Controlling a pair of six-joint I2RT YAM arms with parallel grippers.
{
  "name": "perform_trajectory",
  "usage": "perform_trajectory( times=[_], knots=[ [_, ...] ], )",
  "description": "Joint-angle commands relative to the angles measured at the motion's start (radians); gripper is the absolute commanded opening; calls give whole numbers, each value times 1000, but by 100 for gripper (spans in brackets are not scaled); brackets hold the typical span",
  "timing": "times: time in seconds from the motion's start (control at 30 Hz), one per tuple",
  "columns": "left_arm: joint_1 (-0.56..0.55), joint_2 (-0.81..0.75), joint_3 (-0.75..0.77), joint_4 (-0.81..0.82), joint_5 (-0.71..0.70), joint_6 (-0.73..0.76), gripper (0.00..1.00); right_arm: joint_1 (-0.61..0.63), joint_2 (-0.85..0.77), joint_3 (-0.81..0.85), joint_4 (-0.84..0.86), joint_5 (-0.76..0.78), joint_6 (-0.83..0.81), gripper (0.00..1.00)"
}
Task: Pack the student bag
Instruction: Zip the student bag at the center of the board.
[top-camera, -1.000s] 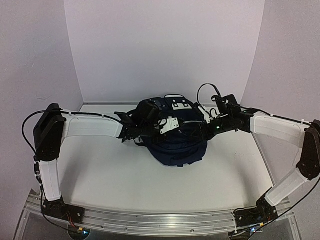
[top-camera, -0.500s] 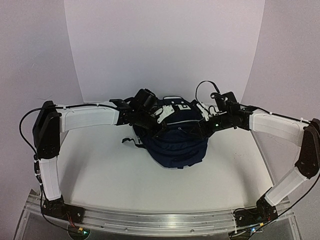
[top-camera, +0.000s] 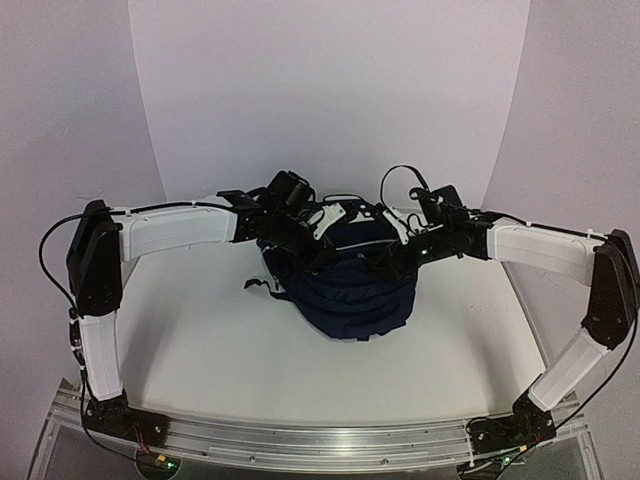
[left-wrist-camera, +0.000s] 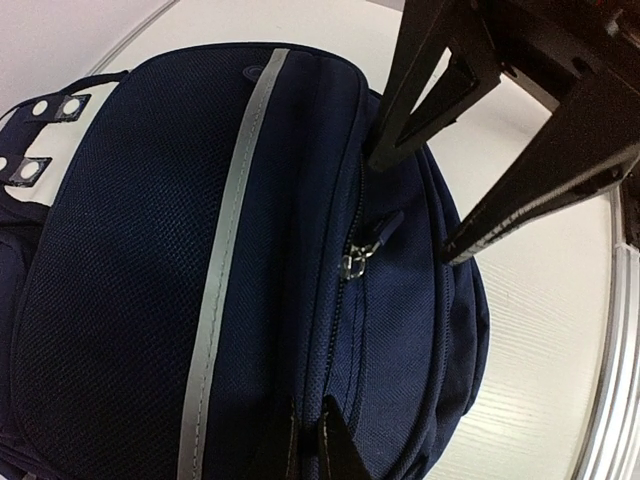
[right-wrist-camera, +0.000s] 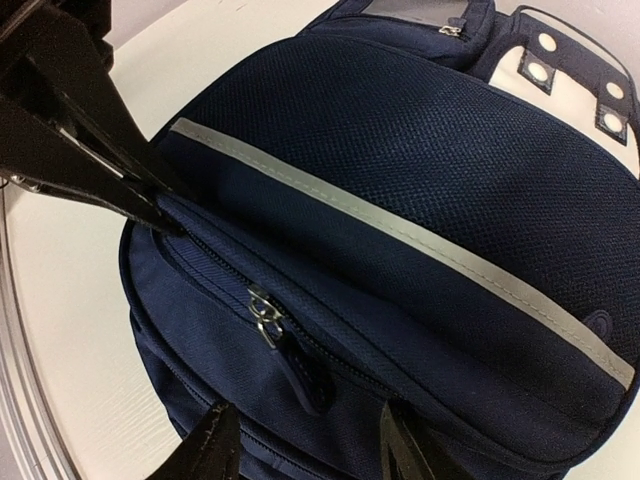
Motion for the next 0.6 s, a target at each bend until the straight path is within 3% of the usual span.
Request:
perform_trajectory(
  times=[0.0, 0.27, 0.47, 0.57],
  knots=[
    [0, -34, 88, 80, 84, -45, 0, 35, 29, 57, 37, 41, -20, 47],
    [0, -42, 82, 82, 100, -51, 0, 72, 59, 74, 60, 146, -36, 31],
    [10, -71, 45, 86, 64, -50, 0, 77, 37, 56, 62, 226, -35, 0],
    [11, -99, -3, 96, 33, -22, 0, 68, 7, 36, 61, 264, -32, 0]
  ],
)
